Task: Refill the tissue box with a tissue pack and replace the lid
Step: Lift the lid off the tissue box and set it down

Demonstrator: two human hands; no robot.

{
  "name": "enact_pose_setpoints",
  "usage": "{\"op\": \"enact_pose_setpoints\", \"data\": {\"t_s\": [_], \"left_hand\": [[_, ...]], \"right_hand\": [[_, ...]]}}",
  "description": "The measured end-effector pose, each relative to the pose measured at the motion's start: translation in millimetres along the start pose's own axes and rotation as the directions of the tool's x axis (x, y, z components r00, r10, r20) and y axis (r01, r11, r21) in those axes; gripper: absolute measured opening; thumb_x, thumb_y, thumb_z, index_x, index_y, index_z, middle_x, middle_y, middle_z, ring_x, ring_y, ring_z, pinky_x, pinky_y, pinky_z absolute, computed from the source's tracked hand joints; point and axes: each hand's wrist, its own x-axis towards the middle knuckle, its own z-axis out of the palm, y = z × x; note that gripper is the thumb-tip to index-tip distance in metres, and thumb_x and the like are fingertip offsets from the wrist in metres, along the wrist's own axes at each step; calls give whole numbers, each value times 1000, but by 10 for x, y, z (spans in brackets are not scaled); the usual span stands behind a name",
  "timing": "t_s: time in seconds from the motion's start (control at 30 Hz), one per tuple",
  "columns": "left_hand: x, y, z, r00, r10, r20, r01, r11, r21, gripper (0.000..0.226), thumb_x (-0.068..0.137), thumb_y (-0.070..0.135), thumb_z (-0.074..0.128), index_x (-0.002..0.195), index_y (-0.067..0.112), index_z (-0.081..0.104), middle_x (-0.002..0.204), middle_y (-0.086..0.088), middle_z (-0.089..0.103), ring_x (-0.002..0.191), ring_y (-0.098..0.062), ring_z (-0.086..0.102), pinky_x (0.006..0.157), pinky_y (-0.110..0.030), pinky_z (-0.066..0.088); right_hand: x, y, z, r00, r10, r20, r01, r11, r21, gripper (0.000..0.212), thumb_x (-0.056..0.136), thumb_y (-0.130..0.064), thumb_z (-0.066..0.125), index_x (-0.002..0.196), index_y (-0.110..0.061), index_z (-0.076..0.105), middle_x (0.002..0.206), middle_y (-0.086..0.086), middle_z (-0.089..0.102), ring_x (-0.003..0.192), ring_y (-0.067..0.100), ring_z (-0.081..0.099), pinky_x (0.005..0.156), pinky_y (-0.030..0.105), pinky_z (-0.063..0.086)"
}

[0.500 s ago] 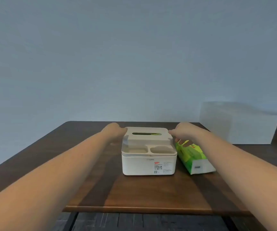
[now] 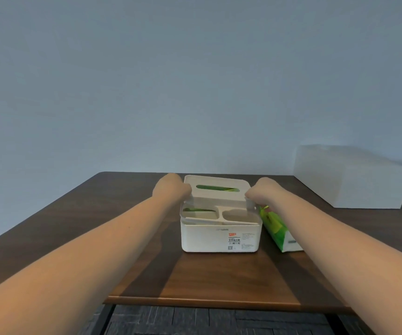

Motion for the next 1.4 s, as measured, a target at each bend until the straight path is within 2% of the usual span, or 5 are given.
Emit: {"op": "enact_pose_setpoints", "data": {"t_s": [0.27, 0.43, 1.07, 1.27, 1.4], "left_hand": [[-37, -39, -201, 994, -95, -49, 77, 953, -292, 38, 79, 10, 58, 42, 12, 49, 48, -2, 52, 52, -21, 47, 55, -24, 39], [15, -165, -472, 982, -164, -96, 102, 881, -462, 13, 75, 7, 61, 63, 11, 60, 55, -8, 52, 60, -25, 47, 63, -26, 42], [441, -1835, -890, 861, -494, -116, 438, 839, -324, 20, 85, 8, 49, 66, 7, 54, 65, -5, 51, 55, -17, 48, 48, -26, 37], [634, -2101, -790, 841, -523, -139, 455, 822, -342, 21, 85, 6, 50, 64, 8, 47, 64, -4, 44, 67, -25, 44, 60, -32, 44], [676, -2179, -692, 874, -475, -102, 438, 861, -259, 29, 87, 6, 48, 59, 11, 42, 62, -4, 41, 60, -22, 39, 50, -27, 32]], "right_hand": [[-82, -109, -111, 978, -33, -204, 55, 994, 100, 27, 82, 0, 48, 57, -8, 40, 58, 7, 41, 49, 21, 37, 46, 24, 27], [-91, -371, -86, 969, -88, -229, 116, 987, 114, 24, 80, 2, 51, 60, -7, 43, 61, 8, 41, 51, 21, 39, 47, 24, 30], [192, -1898, 1214, 945, -281, 170, 309, 936, -168, 29, 82, -5, 66, 56, -7, 52, 75, 11, 59, 77, 27, 57, 69, 28, 45], [355, -1986, 1526, 923, -236, 306, 331, 890, -314, 30, 89, -4, 55, 59, -5, 51, 64, 8, 48, 67, 25, 54, 56, 25, 41], [457, -1986, 1637, 916, -142, 376, 279, 898, -341, 8, 94, -8, 50, 94, -2, 55, 71, 11, 54, 52, 17, 50, 52, 24, 41]]}}
